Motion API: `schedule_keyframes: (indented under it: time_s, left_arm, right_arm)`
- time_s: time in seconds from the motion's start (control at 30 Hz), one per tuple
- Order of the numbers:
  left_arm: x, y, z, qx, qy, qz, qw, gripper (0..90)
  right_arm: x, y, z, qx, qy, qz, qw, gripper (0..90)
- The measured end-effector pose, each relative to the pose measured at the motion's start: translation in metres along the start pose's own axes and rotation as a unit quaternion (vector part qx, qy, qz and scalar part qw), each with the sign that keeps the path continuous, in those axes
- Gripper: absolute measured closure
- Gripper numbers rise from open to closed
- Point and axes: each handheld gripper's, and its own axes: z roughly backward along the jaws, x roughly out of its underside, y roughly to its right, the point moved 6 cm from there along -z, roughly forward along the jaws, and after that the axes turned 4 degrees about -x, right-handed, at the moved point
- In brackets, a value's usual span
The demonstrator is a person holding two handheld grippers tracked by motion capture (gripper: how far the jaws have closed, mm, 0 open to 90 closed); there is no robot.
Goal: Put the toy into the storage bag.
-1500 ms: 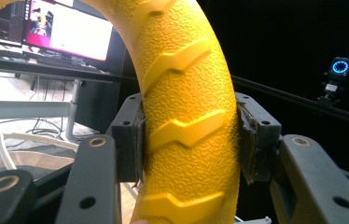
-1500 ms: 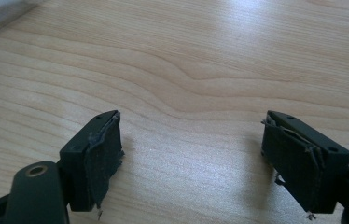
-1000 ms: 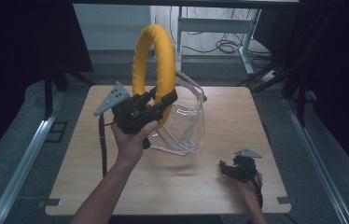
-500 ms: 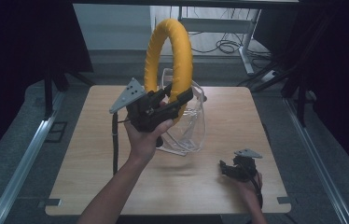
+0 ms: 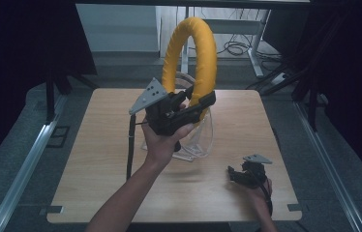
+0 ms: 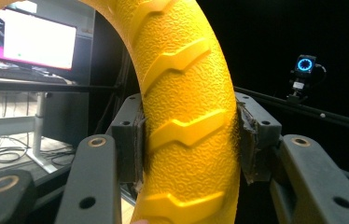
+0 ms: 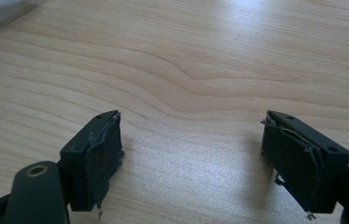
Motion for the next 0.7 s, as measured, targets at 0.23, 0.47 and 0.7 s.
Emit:
schedule_keyframes:
  time_s: [0.23, 0.47, 0.7]
  left_arm:
    - [0.007, 0.004, -0.014, 0.002, 0.000, 0.004, 1.0000, 50.9]
    - [0.021, 0.005, -0.026, 0.004, -0.001, 0.013, 0.9999, 51.0]
    - [0.045, 0.003, -0.041, 0.002, -0.014, 0.022, 0.9997, 51.0]
  right_arm:
    - [0.000, 0.000, 0.000, -0.001, 0.000, -0.001, 1.0000, 20.8]
    - [0.000, 0.000, 0.000, 0.000, 0.001, -0.001, 1.0000, 20.8]
    - [0.000, 0.000, 0.000, -0.001, 0.000, -0.001, 1.0000, 20.9]
